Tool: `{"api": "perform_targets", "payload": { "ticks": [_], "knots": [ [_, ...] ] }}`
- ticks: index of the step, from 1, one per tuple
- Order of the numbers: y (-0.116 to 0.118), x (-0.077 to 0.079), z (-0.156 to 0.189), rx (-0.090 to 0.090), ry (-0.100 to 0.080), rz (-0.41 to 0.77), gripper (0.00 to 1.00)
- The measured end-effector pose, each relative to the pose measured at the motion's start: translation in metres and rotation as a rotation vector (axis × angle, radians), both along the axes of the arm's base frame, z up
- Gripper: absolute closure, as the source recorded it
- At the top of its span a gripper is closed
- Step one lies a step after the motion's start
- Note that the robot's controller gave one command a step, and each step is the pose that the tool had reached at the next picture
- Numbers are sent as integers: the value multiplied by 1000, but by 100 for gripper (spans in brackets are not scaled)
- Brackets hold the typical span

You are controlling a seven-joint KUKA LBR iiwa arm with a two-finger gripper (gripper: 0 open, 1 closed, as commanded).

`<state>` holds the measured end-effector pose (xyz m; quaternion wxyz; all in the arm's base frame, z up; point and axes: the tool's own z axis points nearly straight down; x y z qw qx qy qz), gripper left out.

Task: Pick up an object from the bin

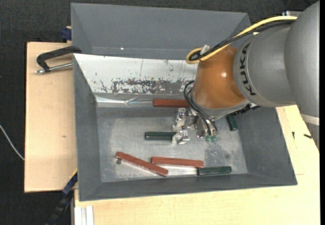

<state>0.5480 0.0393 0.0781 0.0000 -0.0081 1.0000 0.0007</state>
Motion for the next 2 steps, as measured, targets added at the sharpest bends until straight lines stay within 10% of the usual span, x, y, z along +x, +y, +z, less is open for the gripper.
{"api": "perform_targets", "payload": {
  "ticks": [1, 2],
  "knots": [
    [0, 0, 0, 0, 0, 0, 100],
    [9, -6, 142, 0, -7, -36, 100]
  ]
}}
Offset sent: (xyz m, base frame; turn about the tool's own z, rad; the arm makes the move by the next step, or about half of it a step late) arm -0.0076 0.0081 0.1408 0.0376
